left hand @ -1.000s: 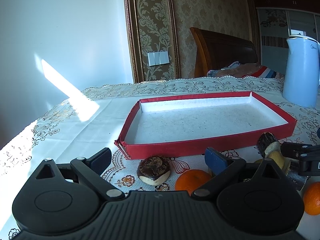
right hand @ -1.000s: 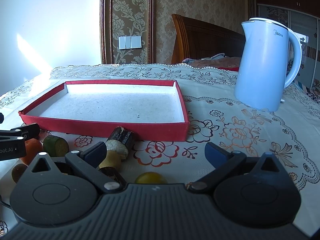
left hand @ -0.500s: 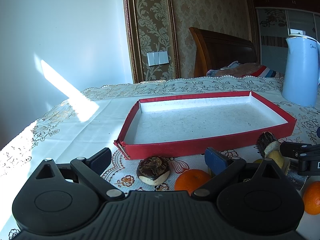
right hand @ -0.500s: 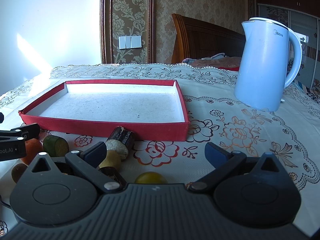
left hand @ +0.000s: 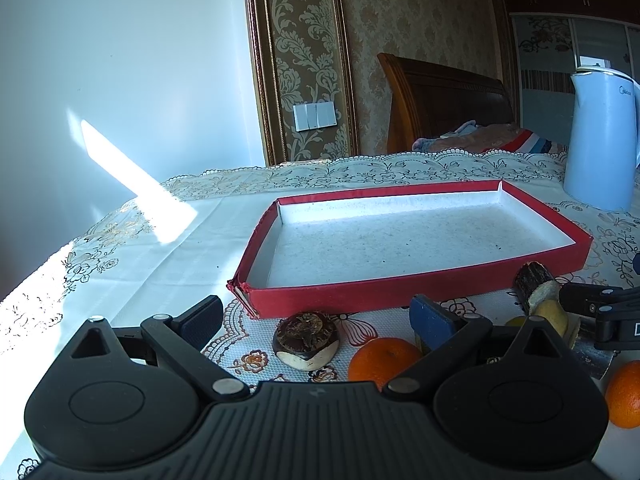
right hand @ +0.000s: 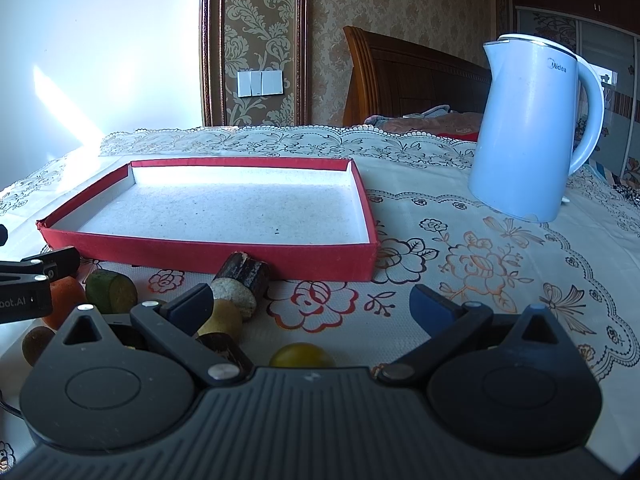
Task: Organize fruits
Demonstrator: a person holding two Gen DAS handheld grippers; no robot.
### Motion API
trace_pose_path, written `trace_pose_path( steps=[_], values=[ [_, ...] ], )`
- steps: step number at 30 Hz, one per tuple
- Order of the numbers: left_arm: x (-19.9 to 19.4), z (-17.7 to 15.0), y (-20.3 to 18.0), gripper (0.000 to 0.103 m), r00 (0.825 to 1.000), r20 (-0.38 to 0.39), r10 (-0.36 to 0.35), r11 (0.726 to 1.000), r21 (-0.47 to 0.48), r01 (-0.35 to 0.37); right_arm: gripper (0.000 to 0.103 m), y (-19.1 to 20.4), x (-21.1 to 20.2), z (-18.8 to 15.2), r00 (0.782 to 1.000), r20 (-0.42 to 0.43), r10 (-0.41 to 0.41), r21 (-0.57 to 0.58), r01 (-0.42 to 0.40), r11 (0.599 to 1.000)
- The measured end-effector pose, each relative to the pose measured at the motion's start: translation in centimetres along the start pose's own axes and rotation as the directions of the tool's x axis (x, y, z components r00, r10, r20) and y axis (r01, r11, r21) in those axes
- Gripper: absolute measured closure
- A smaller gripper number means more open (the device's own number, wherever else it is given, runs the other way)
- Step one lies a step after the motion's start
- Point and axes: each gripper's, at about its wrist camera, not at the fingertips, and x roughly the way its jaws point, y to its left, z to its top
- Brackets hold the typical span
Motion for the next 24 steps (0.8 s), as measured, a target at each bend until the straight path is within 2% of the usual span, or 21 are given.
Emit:
trace_pose_path(
  steps=[15, 20, 24],
  values=[
    [0.1, 0.0, 0.1, 0.003, 1.000, -0.006, 0.002, 1.000, 0.000, -0.002, 0.000, 0.1, -0.2, 0.1, 1.000, 0.012, -0.012, -0.002, 0.012, 1.000],
    [0.0, 0.0, 0.2, 0.003, 1.000, -0.006, 0.003, 1.000, 0.002, -0.003, 0.000, -0.4, -0.6, 0.1, 1.000, 0.026, -0.016, 0.029, 0.016, 0.999],
    [0.0, 0.1, 1.0, 0.003, 1.000, -0.005, -0.003, 0.999, -0.043, 0.002, 0.000, -2.8, -1.6, 0.0, 0.997, 0.010, 0.083, 0.137, -0.083, 0.987]
  ],
)
